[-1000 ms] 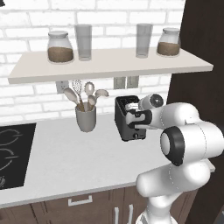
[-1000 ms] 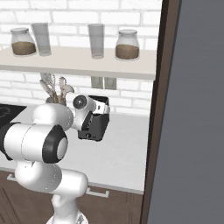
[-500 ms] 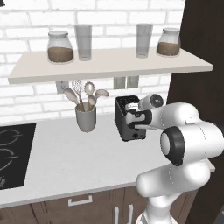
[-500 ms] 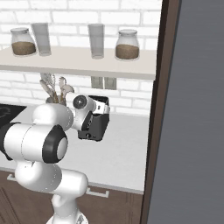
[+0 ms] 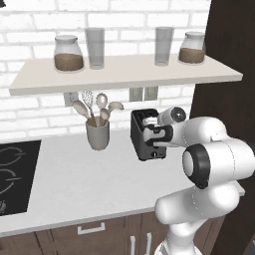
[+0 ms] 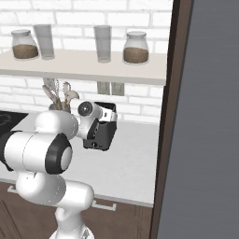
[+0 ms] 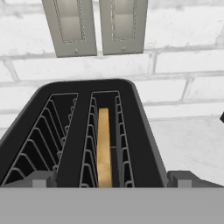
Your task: Start the toaster. Once the lever pops up, take the bread to the plate on the dining counter.
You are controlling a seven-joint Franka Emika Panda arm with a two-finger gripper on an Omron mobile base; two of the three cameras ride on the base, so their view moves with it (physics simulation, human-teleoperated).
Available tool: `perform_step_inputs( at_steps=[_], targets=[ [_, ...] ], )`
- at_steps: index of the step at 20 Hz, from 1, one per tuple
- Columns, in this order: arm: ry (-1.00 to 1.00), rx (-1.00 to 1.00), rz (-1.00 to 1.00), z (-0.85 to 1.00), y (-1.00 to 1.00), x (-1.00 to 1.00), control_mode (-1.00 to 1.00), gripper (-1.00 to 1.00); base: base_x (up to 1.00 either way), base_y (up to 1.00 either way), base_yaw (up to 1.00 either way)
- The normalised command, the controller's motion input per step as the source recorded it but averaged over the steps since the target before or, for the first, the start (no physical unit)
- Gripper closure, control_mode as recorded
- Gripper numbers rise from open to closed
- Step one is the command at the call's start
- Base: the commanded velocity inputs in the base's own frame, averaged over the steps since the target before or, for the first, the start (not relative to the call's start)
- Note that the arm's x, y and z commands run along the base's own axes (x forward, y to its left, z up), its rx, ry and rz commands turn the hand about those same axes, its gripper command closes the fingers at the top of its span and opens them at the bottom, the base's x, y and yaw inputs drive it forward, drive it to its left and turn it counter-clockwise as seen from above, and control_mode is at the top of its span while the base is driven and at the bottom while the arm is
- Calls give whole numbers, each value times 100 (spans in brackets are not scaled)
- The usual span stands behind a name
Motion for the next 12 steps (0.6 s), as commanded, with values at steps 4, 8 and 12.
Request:
perform_step_inputs(
  at_steps=[4,8,12],
  targets=[
    [0,0,0,0,0,0,-100,-100,0,0,0],
    [0,0,0,0,0,0,-100,-100,0,0,0],
    [0,0,0,0,0,0,-100,-100,0,0,0]
  ],
)
